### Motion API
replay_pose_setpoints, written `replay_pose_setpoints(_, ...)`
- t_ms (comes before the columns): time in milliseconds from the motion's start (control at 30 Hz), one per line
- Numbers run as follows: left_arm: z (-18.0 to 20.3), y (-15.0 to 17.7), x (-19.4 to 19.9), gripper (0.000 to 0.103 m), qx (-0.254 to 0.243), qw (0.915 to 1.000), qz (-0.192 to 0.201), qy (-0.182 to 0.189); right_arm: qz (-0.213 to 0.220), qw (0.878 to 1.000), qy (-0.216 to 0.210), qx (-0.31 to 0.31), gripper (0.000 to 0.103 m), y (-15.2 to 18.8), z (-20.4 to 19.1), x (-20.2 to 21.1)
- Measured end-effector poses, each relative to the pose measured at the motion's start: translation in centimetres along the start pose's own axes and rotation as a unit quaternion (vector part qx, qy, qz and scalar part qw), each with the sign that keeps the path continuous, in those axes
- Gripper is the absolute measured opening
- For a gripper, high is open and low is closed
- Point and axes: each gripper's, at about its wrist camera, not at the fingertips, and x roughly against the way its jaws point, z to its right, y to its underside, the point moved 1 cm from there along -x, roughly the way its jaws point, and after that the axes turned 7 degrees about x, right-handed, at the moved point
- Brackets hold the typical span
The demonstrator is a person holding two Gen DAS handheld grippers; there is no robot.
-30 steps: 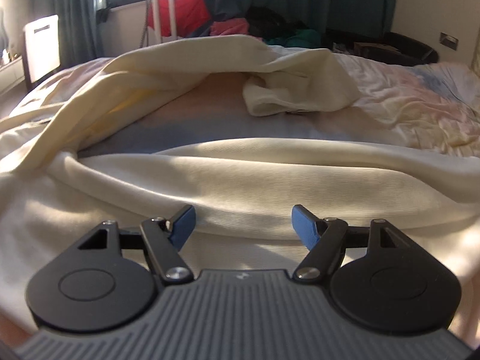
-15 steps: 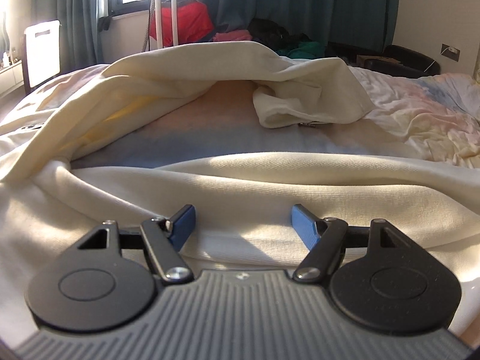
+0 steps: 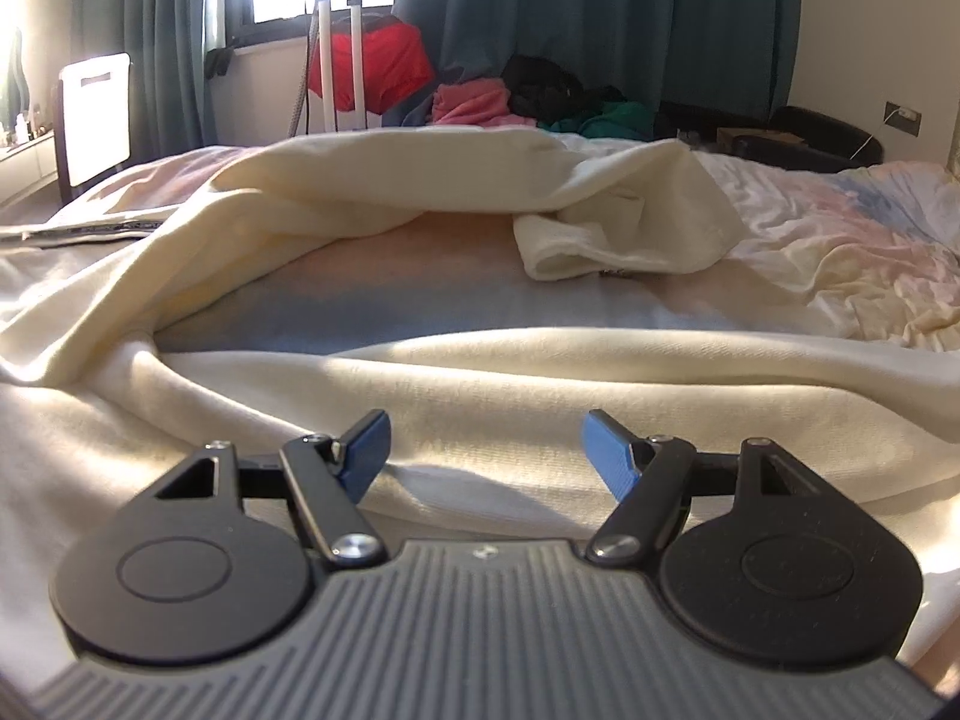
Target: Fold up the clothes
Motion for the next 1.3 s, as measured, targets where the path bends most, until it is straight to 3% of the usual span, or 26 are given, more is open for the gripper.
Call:
replay_pose_setpoints(100, -0.6, 2.0, -1.3, 0.042, 0.002, 0.9999, -0.014, 0.001, -0.005, 1.0, -0.001, -0.002, 0.073, 0.1, 0.0, -0.5)
replay_pose_setpoints(233, -2.7, 2.9, -0.2, 0.058, 0.034, 0.9991, -0.021, 0.012, -0.01, 1.0, -0.004, -0.003, 0.073, 0.1, -0.1, -0.9)
replay_pose_setpoints(367, -4.6, 3.4, 4.9, 0.077, 0.039, 0.9983, 0.003, 0.043, -0.008, 1.0, -0.006, 0.0, 0.073, 0.1, -0.1, -0.6)
replay_pose_setpoints(433, -5.8, 4.4, 7.9, 0.082, 0.045, 0.9977, 0.003, 0.051, -0.006, 1.0, -0.005, 0.0, 0.073, 0.0, 0.0, -0.3)
replay_pose_setpoints(567, -9.9, 8.0, 13.9, 0.085, 0.136, 0.9867, -0.019, 0.087, 0.005, 1.0, -0.003, -0.004, 0.073, -0.2, 0.5, 0.8)
replay_pose_setpoints(667, -13.1, 11.1, 18.2, 0.089, 0.225, 0.9678, -0.029, 0.11, 0.017, 1.0, -0.002, -0.001, 0.073, -0.4, 0.6, 1.7)
replay_pose_setpoints(733, -15.1, 13.7, 20.0, 0.092, 0.304, 0.9476, -0.037, 0.092, 0.018, 1.0, -0.004, 0.002, 0.073, -0.4, 0.6, 2.1)
replay_pose_setpoints(800, -16.8, 16.6, 20.9, 0.093, 0.39, 0.9156, -0.049, 0.083, 0.019, 1.0, -0.006, 0.004, 0.073, -0.3, 0.7, 2.6)
replay_pose_setpoints(867, -18.1, 19.6, 20.4, 0.093, 0.464, 0.8745, -0.071, 0.122, 0.022, 1.0, -0.004, 0.012, 0.073, -0.1, 0.8, 3.3)
replay_pose_setpoints(933, -18.3, 21.3, 19.1, 0.093, 0.504, 0.8401, -0.106, 0.171, 0.019, 1.0, -0.004, 0.012, 0.073, 0.2, 1.0, 3.6)
replay_pose_setpoints(1033, -18.0, 21.7, 16.3, 0.092, 0.517, 0.8094, -0.17, 0.22, 0.011, 1.0, -0.009, 0.005, 0.073, 0.4, 1.2, 4.1)
replay_pose_setpoints(1100, -18.1, 21.4, 14.9, 0.091, 0.528, 0.7973, -0.178, 0.232, 0.017, 1.0, -0.008, 0.011, 0.073, 0.3, 1.2, 4.4)
replay_pose_setpoints(1233, -19.3, 21.2, 13.3, 0.074, 0.548, 0.801, -0.142, 0.193, 0.015, 0.999, 0.003, 0.033, 0.073, 0.4, 0.7, 4.1)
replay_pose_setpoints(1300, -19.7, 21.5, 12.8, 0.067, 0.558, 0.7925, -0.142, 0.201, 0.008, 0.999, 0.005, 0.04, 0.073, 0.7, 0.5, 3.8)
